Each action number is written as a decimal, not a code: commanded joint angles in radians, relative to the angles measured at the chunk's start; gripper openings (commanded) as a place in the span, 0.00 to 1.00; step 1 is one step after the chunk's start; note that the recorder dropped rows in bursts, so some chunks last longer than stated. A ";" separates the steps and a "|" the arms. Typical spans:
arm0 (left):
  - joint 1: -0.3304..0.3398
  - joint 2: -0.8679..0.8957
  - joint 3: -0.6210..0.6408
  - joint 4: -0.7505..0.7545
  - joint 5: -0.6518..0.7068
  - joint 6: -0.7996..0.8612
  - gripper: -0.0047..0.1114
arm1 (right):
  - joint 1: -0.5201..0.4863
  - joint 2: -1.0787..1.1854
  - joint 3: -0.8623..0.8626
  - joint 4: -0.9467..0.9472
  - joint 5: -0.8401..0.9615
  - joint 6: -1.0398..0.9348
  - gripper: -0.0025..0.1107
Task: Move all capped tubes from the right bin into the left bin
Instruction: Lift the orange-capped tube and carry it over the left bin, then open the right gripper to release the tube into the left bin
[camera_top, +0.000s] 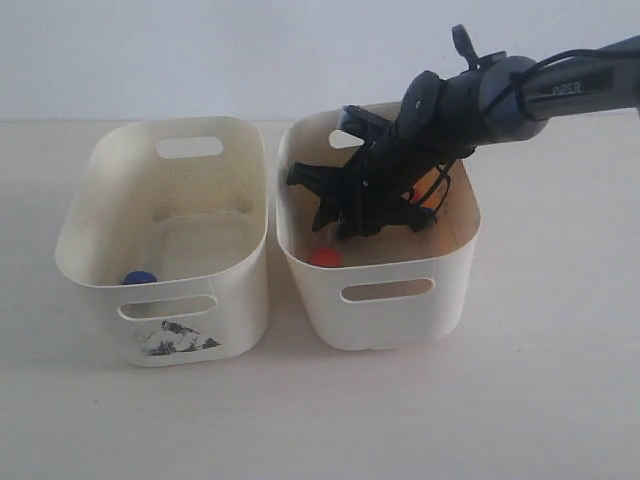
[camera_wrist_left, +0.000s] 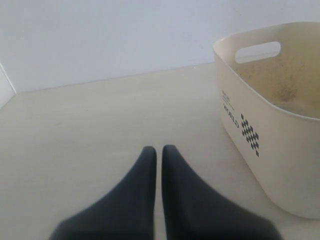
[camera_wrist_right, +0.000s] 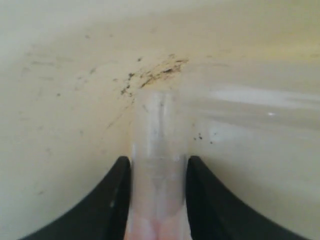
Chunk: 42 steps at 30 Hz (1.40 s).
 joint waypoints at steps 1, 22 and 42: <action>0.001 -0.002 -0.004 -0.001 -0.015 -0.012 0.08 | -0.019 -0.031 0.020 -0.139 0.068 -0.017 0.02; 0.001 -0.002 -0.004 -0.001 -0.015 -0.012 0.08 | 0.022 -0.501 0.020 0.150 0.145 -0.276 0.02; 0.001 -0.002 -0.004 -0.001 -0.015 -0.012 0.08 | 0.222 -0.371 0.020 0.174 0.036 -0.382 0.57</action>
